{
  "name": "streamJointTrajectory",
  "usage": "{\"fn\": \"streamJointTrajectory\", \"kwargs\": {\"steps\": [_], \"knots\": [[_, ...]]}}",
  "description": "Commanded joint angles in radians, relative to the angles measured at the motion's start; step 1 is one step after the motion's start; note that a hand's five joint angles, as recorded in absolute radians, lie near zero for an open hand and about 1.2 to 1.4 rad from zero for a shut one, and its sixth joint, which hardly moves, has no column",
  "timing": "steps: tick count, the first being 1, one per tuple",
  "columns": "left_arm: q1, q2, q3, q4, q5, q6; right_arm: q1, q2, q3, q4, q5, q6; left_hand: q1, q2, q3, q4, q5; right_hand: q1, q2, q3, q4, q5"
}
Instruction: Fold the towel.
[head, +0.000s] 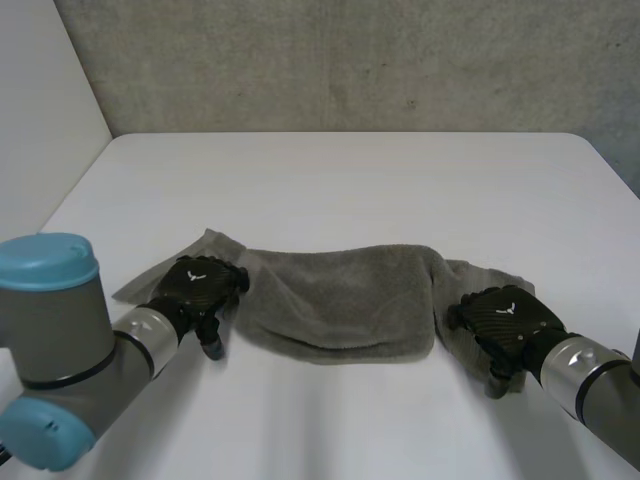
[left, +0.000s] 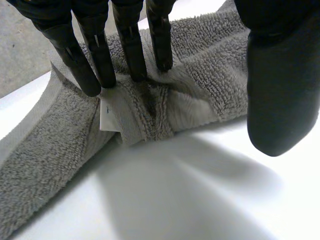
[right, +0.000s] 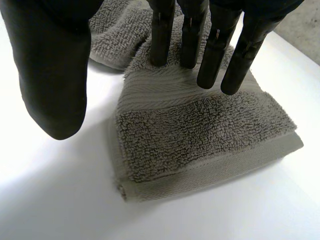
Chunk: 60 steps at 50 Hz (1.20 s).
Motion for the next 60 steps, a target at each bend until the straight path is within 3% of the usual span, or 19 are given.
{"fn": "streamJointTrajectory", "kwargs": {"steps": [1,20,28,33,37,40,46,60], "knots": [[-0.004,-0.09,0.092,0.005,-0.009,0.002,0.009,0.053,-0.059,-0.033,0.004,0.002,-0.107,-0.101,-0.086,-0.106,-0.254,-0.017,-0.03,-0.031,-0.033,-0.009],[-0.012,-0.205,0.263,0.005,-0.013,0.046,0.013,0.216,-0.183,-0.098,0.081,-0.002,-0.075,-0.068,-0.054,-0.074,-0.221,0.033,0.02,0.019,0.017,0.041],[-0.012,-0.207,0.275,0.006,-0.013,0.046,0.013,0.218,-0.202,-0.14,0.095,-0.008,0.078,0.084,0.099,0.078,-0.069,0.389,0.375,0.374,0.373,0.396],[-0.01,-0.207,0.29,0.012,-0.015,0.046,0.009,0.218,-0.22,-0.171,0.104,-0.008,0.274,0.281,0.295,0.275,0.128,0.72,0.706,0.705,0.704,0.727],[-0.01,-0.202,0.295,0.012,-0.019,0.046,0.005,0.213,-0.235,-0.171,0.109,-0.008,0.292,0.299,0.313,0.293,0.146,0.942,0.929,0.928,0.926,0.95],[-0.009,-0.199,0.299,0.012,-0.021,0.046,0.001,0.196,-0.249,-0.172,0.109,-0.005,0.301,0.307,0.322,0.302,0.154,0.969,0.955,0.954,0.953,0.976],[-0.009,-0.205,0.301,0.016,-0.022,0.048,-0.002,0.136,-0.281,-0.178,0.109,0.002,0.231,0.237,0.252,0.232,0.084,0.969,0.955,0.954,0.953,0.976],[-0.012,-0.191,0.269,0.003,-0.006,0.074,-0.036,0.147,-0.3,-0.172,0.109,0.001,-0.049,-0.042,-0.028,-0.048,-0.195,0.969,0.955,0.954,0.953,0.976]]}}
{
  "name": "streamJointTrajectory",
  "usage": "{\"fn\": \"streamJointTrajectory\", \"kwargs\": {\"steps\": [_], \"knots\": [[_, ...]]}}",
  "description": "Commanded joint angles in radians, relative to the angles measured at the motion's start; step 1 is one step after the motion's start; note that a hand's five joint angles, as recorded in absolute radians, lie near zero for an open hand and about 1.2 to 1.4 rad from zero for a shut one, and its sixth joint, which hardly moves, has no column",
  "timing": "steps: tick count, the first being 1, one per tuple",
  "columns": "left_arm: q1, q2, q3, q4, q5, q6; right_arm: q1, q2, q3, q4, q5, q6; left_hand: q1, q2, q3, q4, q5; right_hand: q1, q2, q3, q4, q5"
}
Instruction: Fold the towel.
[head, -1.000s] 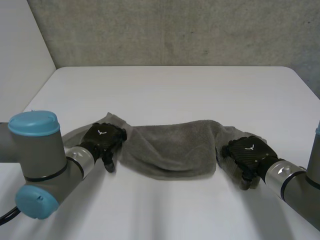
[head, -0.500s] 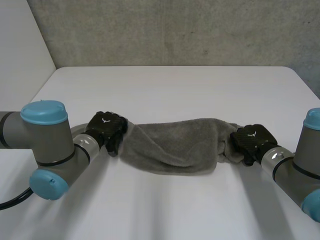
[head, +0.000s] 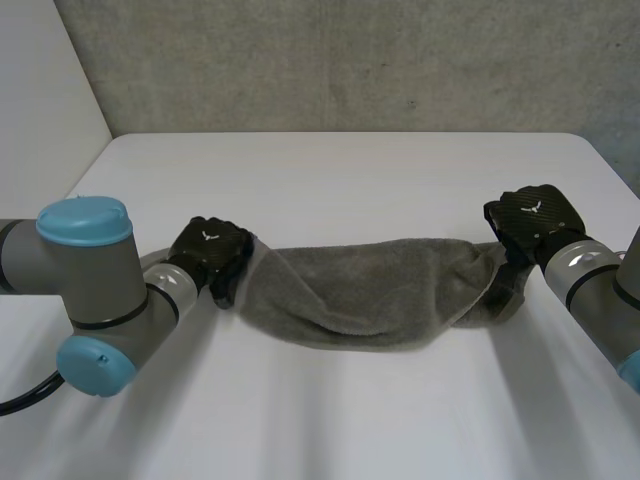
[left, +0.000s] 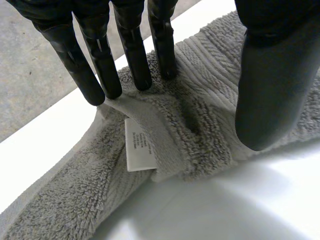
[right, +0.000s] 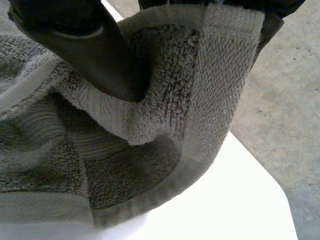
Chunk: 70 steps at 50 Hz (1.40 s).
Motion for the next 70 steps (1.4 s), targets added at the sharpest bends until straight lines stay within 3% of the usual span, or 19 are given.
{"fn": "streamJointTrajectory", "kwargs": {"steps": [1,7,11,14,16,24,30,38,42,49,53,60,62,63,65,66,68,69,70], "knots": [[-0.003,0.004,-0.013,-0.003,0.009,0.011,-0.023,0.014,-0.002,0.006,-0.001,-0.002,-0.201,-0.193,-0.191,-0.2,-0.356,0.065,0.076,0.064,0.053,0.057],[-0.008,-0.032,0.014,0.001,0.009,0.035,-0.023,0.018,0.0,0.007,-0.005,-0.002,-0.278,-0.27,-0.268,-0.277,-0.433,0.065,0.076,0.064,0.053,0.057],[-0.01,-0.062,0.042,-0.003,0.008,0.064,-0.016,0.02,0.002,0.007,-0.008,-0.002,-0.187,-0.179,-0.177,-0.186,-0.342,0.065,0.076,0.064,0.053,0.057],[-0.014,-0.085,0.063,-0.002,0.003,0.083,-0.013,0.021,0.0,0.006,-0.008,-0.002,-0.005,0.003,0.005,-0.004,-0.16,0.065,0.076,0.064,0.053,0.057],[-0.022,-0.098,0.083,0.0,0.003,0.086,-0.013,0.021,-0.003,0.006,-0.008,-0.002,0.279,0.286,0.289,0.28,0.124,0.065,0.076,0.064,0.053,0.057],[-0.03,-0.075,0.128,0.001,-0.009,0.066,-0.019,0.021,-0.049,0.01,-0.002,-0.003,0.761,0.768,0.771,0.762,0.606,0.065,0.076,0.064,0.053,0.057],[-0.026,0.024,0.131,-0.002,-0.011,0.041,-0.023,-0.017,-0.114,0.053,0.002,-0.009,0.761,0.769,0.771,0.762,0.606,0.065,0.076,0.064,0.053,0.057],[-0.011,0.24,0.134,-0.063,0.003,-0.043,-0.027,-0.149,-0.313,0.401,-0.048,-0.035,0.761,0.769,0.771,0.762,0.606,0.065,0.076,0.064,0.053,0.057],[0.015,0.327,0.155,-0.167,0.009,-0.037,-0.053,-0.154,-0.429,0.623,-0.108,-0.153,0.761,0.769,0.771,0.762,0.606,0.065,0.076,0.064,0.053,0.057],[0.075,0.272,0.231,-0.321,0.009,-0.002,-0.052,-0.068,-0.522,0.737,-0.11,-0.27,0.761,0.769,0.771,0.762,0.606,0.065,0.076,0.064,0.053,0.057],[0.107,0.141,0.337,-0.367,-0.009,0.096,-0.024,0.041,-0.618,0.733,-0.076,-0.273,0.761,0.769,0.771,0.762,0.606,0.065,0.076,0.064,0.053,0.057],[0.107,0.001,0.597,-0.327,0.002,0.13,0.065,0.201,-0.867,0.53,0.01,-0.272,0.761,0.769,0.771,0.762,0.606,0.065,0.076,0.064,0.053,0.057],[0.084,0.001,0.706,-0.159,0.003,0.106,0.094,0.212,-0.931,0.242,0.074,-0.263,0.761,0.769,0.771,0.762,0.606,0.065,0.076,0.064,0.053,0.057],[0.084,0.001,0.706,-0.158,0.003,0.106,0.094,0.212,-0.931,0.24,0.075,-0.263,0.761,0.769,0.771,0.762,0.606,0.065,0.076,0.064,0.053,0.057],[0.067,0.048,0.726,0.086,-0.004,0.04,0.114,0.173,-0.875,-0.109,0.129,-0.258,0.761,0.769,0.771,0.762,0.606,0.065,0.076,0.064,0.053,0.057],[0.067,0.048,0.726,0.087,-0.004,0.04,0.114,0.173,-0.874,-0.111,0.13,-0.258,0.761,0.769,0.771,0.762,0.606,0.065,0.076,0.064,0.053,0.057],[0.069,0.124,0.709,0.245,-0.008,-0.082,0.117,0.077,-0.774,-0.325,0.147,-0.258,0.761,0.769,0.771,0.762,0.606,0.065,0.076,0.064,0.053,0.057],[0.069,0.125,0.709,0.245,-0.008,-0.083,0.117,0.077,-0.773,-0.326,0.147,-0.258,0.761,0.769,0.771,0.762,0.606,0.065,0.076,0.064,0.053,0.057],[0.076,0.158,0.691,0.245,-0.006,-0.153,0.119,0.031,-0.735,-0.342,0.142,-0.256,0.761,0.769,0.771,0.762,0.606,0.065,0.076,0.064,0.053,0.057]]}}
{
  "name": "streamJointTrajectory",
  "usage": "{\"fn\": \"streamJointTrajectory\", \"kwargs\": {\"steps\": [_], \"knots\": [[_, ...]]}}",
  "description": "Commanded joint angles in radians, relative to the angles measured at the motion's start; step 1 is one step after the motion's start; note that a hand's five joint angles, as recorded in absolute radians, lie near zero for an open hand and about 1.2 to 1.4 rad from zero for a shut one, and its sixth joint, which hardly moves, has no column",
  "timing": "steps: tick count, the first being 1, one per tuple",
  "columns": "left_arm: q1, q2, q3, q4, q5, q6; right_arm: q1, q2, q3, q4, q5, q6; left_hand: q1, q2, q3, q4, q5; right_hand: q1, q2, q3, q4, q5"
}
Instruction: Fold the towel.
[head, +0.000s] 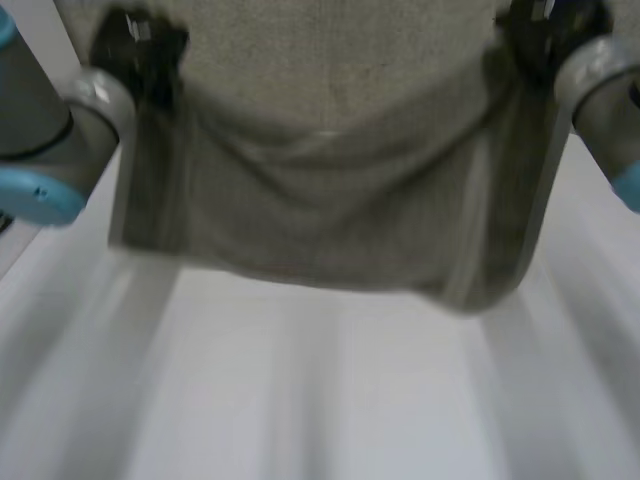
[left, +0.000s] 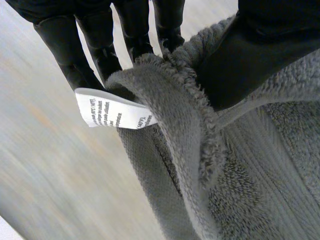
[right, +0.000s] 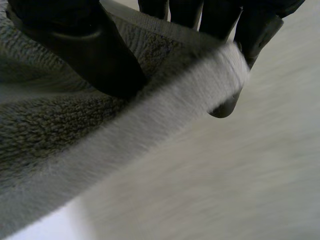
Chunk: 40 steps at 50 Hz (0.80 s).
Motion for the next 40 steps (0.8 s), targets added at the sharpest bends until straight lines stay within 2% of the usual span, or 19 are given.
{"fn": "streamJointTrajectory", "kwargs": {"steps": [1,3,6,12,14,15,18,20,23,25,29,31,34,36,40], "knots": [[-0.008,0.139,0.009,0.342,-0.005,-0.239,0.026,-0.158,0.142,-0.525,0.065,0.009,-0.039,-0.076,-0.148,-0.121,-0.243,0.064,0.074,0.054,0.053,0.056],[0.015,0.174,-0.051,0.319,0.007,-0.349,0.038,-0.184,0.199,-0.51,0.056,0.015,-0.039,-0.076,-0.148,-0.121,-0.243,0.064,0.074,0.054,0.053,0.056],[0.035,0.174,-0.149,0.304,0.012,-0.397,0.039,-0.184,0.254,-0.442,0.033,0.02,-0.039,-0.076,-0.148,-0.121,-0.243,0.064,0.074,0.054,0.053,0.056],[0.038,0.165,-0.332,0.299,0.024,-0.386,0.027,-0.164,0.34,-0.261,-0.014,0.02,-0.039,-0.076,-0.148,-0.121,-0.243,0.064,0.074,0.054,0.053,0.056],[0.04,0.156,-0.449,0.298,0.027,-0.365,0.032,-0.106,0.409,-0.157,-0.046,0.016,-0.039,-0.076,-0.148,-0.121,-0.243,0.064,0.074,0.054,0.053,0.056],[0.04,0.156,-0.45,0.298,0.027,-0.365,0.032,-0.106,0.409,-0.157,-0.047,0.016,-0.039,-0.076,-0.148,-0.121,-0.243,0.064,0.074,0.054,0.053,0.056],[0.04,0.131,-0.557,0.298,0.027,-0.329,0.036,-0.063,0.492,-0.068,-0.073,0.01,-0.039,-0.076,-0.148,-0.121,-0.243,0.064,0.074,0.054,0.053,0.056],[0.04,0.105,-0.646,0.296,0.027,-0.267,0.033,-0.043,0.556,-0.008,-0.071,0.006,-0.039,-0.076,-0.148,-0.121,-0.243,0.064,0.074,0.054,0.053,0.056],[0.04,0.099,-0.686,0.295,0.029,-0.225,0.03,-0.04,0.585,0.004,-0.074,0.004,-0.039,-0.076,-0.148,-0.121,-0.243,0.064,0.074,0.054,0.053,0.056],[0.042,0.096,-0.749,0.295,0.03,-0.14,0.023,-0.04,0.64,0.009,-0.073,0.003,-0.039,-0.076,-0.148,-0.121,-0.243,0.064,0.074,0.054,0.053,0.056],[0.054,0.101,-0.8,0.29,0.032,-0.063,0.02,-0.043,0.682,0.012,-0.068,0.003,-0.039,-0.076,-0.148,-0.121,-0.243,0.064,0.074,0.054,0.053,0.056],[0.074,0.111,-0.842,0.273,0.033,-0.008,0.018,-0.07,0.711,0.017,-0.059,0.006,-0.039,-0.076,-0.148,-0.121,-0.243,0.064,0.074,0.054,0.053,0.056],[0.081,0.119,-0.859,0.258,0.035,0.016,0.015,-0.101,0.725,0.021,-0.053,0.006,-0.039,-0.076,-0.148,-0.121,-0.243,0.064,0.074,0.054,0.053,0.056],[0.104,0.157,-0.881,0.204,0.059,0.042,-0.012,-0.181,0.76,0.036,-0.054,0.01,-0.039,-0.076,-0.148,-0.121,-0.243,0.064,0.074,0.054,0.053,0.056],[0.149,0.208,-0.902,0.131,0.112,0.045,-0.06,-0.242,0.789,0.072,-0.062,0.013,-0.039,-0.076,-0.148,-0.121,-0.243,0.064,0.074,0.054,0.053,0.056]]}}
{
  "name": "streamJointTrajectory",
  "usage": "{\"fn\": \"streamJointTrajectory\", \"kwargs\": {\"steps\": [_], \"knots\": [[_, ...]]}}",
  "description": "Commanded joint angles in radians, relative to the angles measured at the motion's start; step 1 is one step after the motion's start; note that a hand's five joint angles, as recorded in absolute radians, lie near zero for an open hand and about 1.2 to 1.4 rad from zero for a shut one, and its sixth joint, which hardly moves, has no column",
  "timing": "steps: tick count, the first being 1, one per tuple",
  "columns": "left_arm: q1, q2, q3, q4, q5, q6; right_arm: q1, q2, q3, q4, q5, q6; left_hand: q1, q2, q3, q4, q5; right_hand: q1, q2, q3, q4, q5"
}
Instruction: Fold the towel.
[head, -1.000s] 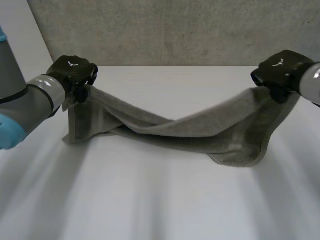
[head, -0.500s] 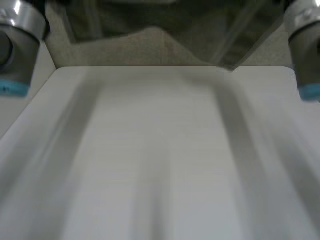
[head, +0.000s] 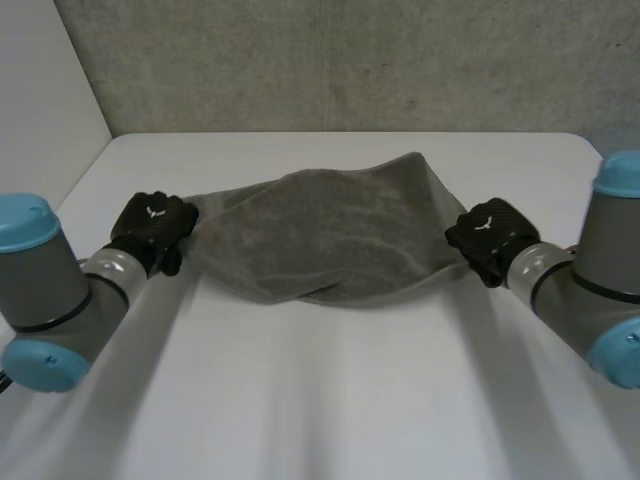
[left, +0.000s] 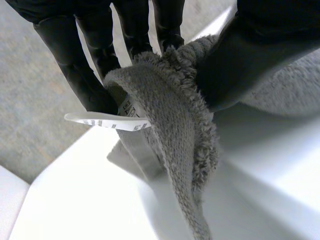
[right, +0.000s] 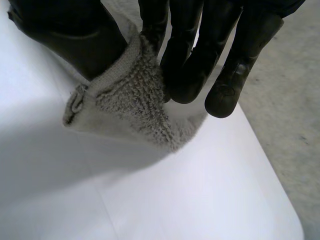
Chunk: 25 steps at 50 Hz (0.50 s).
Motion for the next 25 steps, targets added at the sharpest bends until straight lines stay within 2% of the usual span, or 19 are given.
{"fn": "streamJointTrajectory", "kwargs": {"steps": [1,2,7,13,16,21,25], "knots": [[0.081,0.097,-0.058,-0.155,0.102,0.045,-0.079,-0.158,0.071,0.074,-0.004,0.009,-0.039,-0.076,-0.152,-0.128,-0.243,0.064,0.068,0.052,0.053,0.053],[0.087,0.11,-0.061,-0.193,0.138,0.048,-0.085,-0.173,0.073,0.107,-0.004,0.012,-0.062,-0.099,-0.174,-0.151,-0.266,0.064,0.068,0.052,0.053,0.053],[0.098,0.125,-0.056,-0.305,0.199,0.053,-0.098,-0.185,0.061,0.203,-0.01,0.032,-0.115,-0.152,-0.227,-0.204,-0.319,0.064,0.068,0.052,0.053,0.053],[0.112,0.127,-0.053,-0.341,0.202,0.06,-0.139,-0.185,0.064,0.223,-0.015,0.032,-0.151,-0.187,-0.263,-0.239,-0.354,0.064,0.068,0.052,0.053,0.053],[0.121,0.118,-0.052,-0.341,0.202,0.083,-0.148,-0.175,0.073,0.218,-0.029,0.032,-0.239,-0.276,-0.351,-0.327,-0.442,0.064,0.068,0.052,0.053,0.053],[0.11,0.034,-0.032,-0.33,0.19,0.164,-0.154,-0.12,0.079,0.198,-0.109,0.049,-0.447,-0.483,-0.559,-0.535,-0.65,0.064,0.068,0.052,0.053,0.053],[0.095,-0.029,0.022,-0.327,0.173,0.221,-0.147,-0.084,0.075,0.16,-0.115,0.066,-0.491,-0.528,-0.603,-0.58,-0.695,0.064,0.068,0.052,0.053,0.053]]}}
